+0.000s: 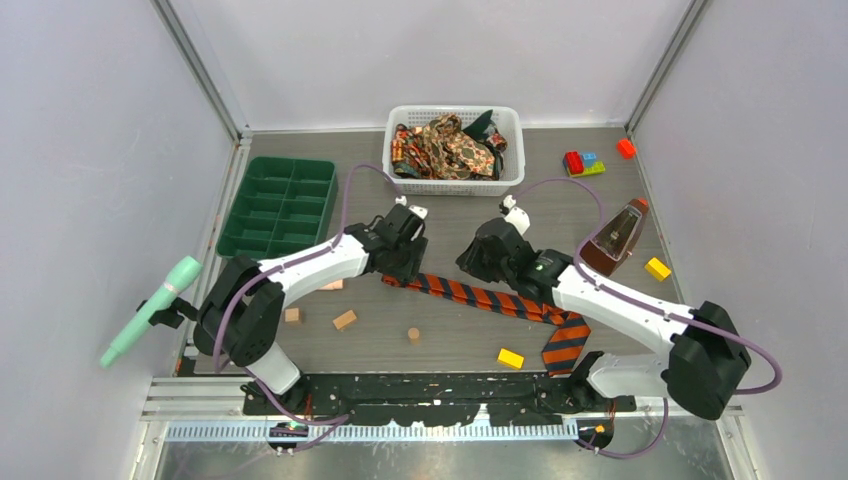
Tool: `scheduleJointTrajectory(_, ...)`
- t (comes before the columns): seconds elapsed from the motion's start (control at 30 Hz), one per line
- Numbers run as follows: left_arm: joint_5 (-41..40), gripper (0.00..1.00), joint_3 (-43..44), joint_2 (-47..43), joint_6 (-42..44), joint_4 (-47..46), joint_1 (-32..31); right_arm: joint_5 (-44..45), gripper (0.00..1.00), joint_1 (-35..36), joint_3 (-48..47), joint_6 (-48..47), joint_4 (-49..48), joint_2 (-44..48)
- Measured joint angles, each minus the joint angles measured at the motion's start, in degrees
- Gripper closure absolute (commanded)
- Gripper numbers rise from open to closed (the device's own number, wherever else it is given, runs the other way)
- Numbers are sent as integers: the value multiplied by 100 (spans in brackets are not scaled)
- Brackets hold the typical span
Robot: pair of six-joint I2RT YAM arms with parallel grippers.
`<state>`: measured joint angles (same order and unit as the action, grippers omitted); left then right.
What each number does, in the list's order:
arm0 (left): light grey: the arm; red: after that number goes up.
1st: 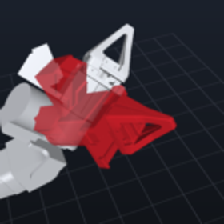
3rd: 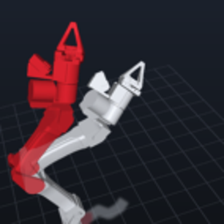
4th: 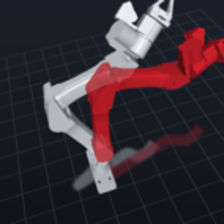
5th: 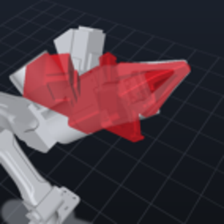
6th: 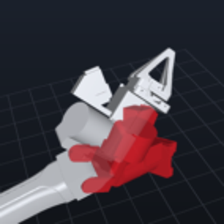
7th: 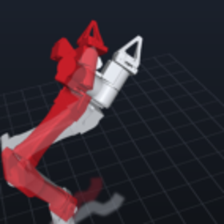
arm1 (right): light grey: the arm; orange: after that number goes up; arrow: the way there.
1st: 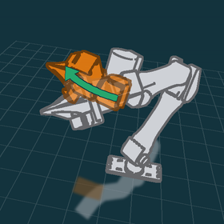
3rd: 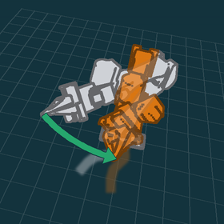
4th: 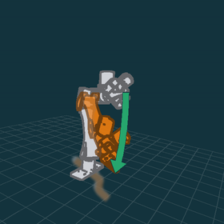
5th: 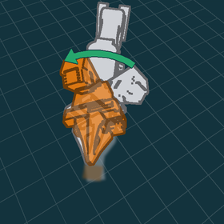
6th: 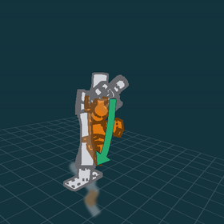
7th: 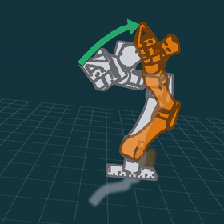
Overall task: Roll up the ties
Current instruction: Roll the tie at the center of the board.
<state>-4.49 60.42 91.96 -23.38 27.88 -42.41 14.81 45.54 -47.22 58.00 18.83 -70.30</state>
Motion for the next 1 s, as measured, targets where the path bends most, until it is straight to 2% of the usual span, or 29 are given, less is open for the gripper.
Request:
scheduleJointTrajectory(0.37, 2, 56, 20, -142, 7, 76, 81, -310, 74, 0, 0, 164, -610, -487)
scheduleJointTrajectory(0.87, 157, 100, -140, -208, -2, -9, 173, -586, 83, 0, 31, 352, -1056, -933)
scheduleJointTrajectory(1.0, 225, 100, -186, -208, -9, -26, 219, -702, 84, 0, 31, 365, -1161, -1237)
